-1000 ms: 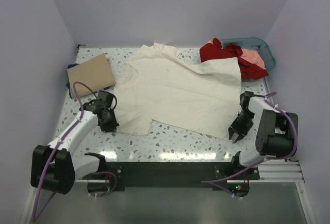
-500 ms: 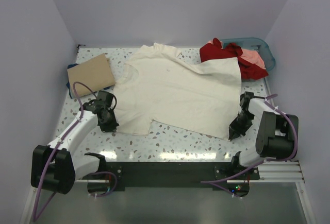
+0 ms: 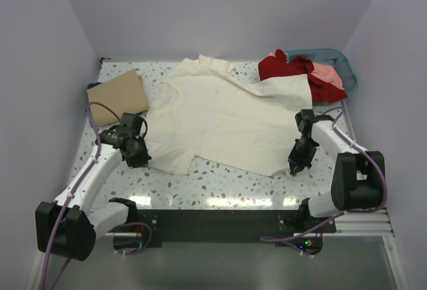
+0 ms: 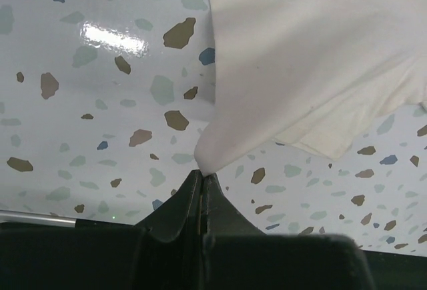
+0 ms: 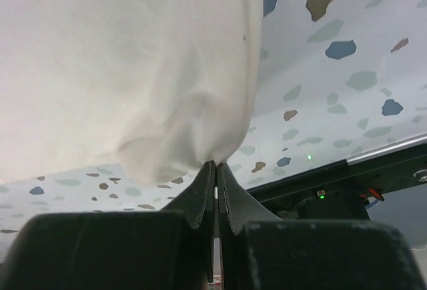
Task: Fold and stack the t-shirts
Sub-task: Flatten the tshirt out, then fold the tshirt
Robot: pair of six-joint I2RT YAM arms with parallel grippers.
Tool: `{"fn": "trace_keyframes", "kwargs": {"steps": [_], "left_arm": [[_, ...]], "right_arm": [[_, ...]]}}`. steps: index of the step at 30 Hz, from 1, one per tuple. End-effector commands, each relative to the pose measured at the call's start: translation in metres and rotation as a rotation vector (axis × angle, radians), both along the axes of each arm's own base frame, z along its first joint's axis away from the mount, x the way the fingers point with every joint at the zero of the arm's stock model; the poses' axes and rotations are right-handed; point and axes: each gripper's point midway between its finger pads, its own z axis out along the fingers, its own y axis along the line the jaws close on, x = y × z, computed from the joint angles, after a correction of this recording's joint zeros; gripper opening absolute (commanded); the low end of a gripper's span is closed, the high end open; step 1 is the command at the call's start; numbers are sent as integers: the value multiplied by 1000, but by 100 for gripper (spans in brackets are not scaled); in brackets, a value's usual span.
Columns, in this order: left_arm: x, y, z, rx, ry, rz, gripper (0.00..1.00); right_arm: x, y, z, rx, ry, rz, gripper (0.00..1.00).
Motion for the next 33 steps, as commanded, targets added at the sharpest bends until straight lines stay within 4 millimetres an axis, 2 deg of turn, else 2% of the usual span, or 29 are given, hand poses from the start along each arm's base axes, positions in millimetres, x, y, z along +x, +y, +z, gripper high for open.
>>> {"fn": "trace_keyframes", "kwargs": {"steps": [1, 13, 18, 21, 23, 27, 33], "left_arm": [[-13, 6, 13, 14, 16, 4, 0], [-58, 16, 25, 30, 58, 36, 0], [-65, 15, 38, 7, 28, 49, 0], [-63, 14, 43, 4, 22, 44, 0], [-56, 11, 49, -8, -1, 42, 0], [-24, 2, 59, -38, -77, 21, 0], [32, -17, 62, -93, -145, -36, 0]], "right_arm": [[-21, -4, 22, -38, 39, 33, 0], [-64, -8, 38, -63, 86, 69, 0], [-68, 2, 47, -20, 42, 73, 0], [-69, 2, 48, -21, 49, 80, 0], [-69, 2, 46, -20, 50, 80, 0], [-64, 7, 44, 4, 44, 67, 0], [-33, 12, 44, 23, 8, 74, 0]]}}
